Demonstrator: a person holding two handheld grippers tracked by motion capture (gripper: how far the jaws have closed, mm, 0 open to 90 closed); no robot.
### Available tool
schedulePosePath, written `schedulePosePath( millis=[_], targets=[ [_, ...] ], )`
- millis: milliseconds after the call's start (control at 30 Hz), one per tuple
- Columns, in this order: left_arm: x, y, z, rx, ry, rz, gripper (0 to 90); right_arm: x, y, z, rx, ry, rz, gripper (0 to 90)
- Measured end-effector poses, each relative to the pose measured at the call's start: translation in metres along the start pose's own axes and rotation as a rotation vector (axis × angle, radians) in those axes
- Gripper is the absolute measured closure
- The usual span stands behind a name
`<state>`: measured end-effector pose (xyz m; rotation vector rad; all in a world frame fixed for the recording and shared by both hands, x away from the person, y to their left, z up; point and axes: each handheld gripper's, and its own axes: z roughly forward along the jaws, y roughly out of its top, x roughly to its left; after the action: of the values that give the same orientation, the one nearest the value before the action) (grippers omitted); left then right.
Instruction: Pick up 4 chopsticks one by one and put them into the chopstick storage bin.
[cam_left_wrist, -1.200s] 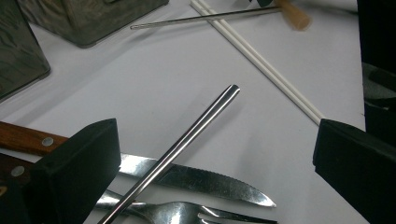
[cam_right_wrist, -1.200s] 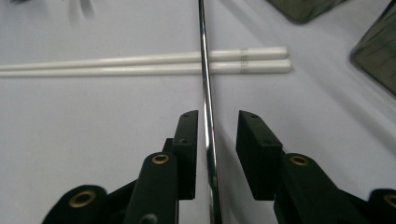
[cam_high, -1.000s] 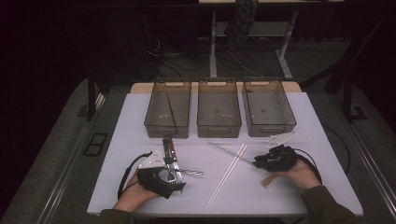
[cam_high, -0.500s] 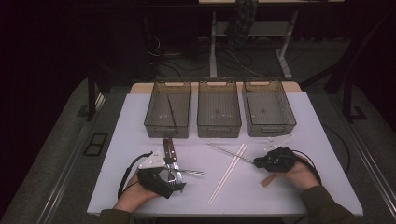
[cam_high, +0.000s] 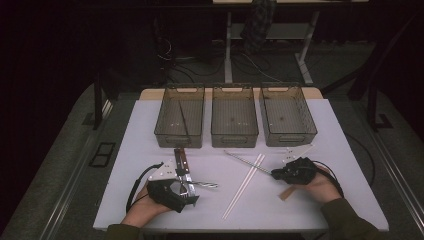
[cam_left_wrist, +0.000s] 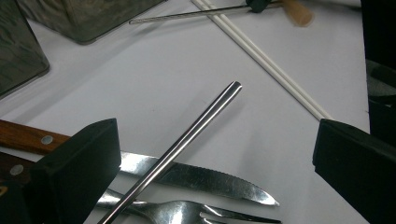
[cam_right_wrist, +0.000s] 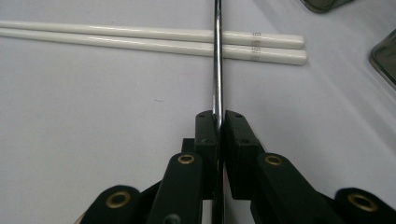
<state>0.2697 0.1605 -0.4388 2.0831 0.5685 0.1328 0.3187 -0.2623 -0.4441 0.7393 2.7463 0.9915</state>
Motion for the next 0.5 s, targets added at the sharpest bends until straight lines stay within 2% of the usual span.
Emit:
schedulePosePath(
  millis=[333,500],
  targets=[
    [0.0,0.0,0.001,0.001,0.0,-0.001,0.0,-0.002,0.004,-0.004,-0.024,0.008,0.019,84.3],
    [0.0,0.0,0.0,0.0,0.0,0.0,0.0,-0.004,0.007,-0.013,-0.068,0.016,0.036,84.3]
  ],
)
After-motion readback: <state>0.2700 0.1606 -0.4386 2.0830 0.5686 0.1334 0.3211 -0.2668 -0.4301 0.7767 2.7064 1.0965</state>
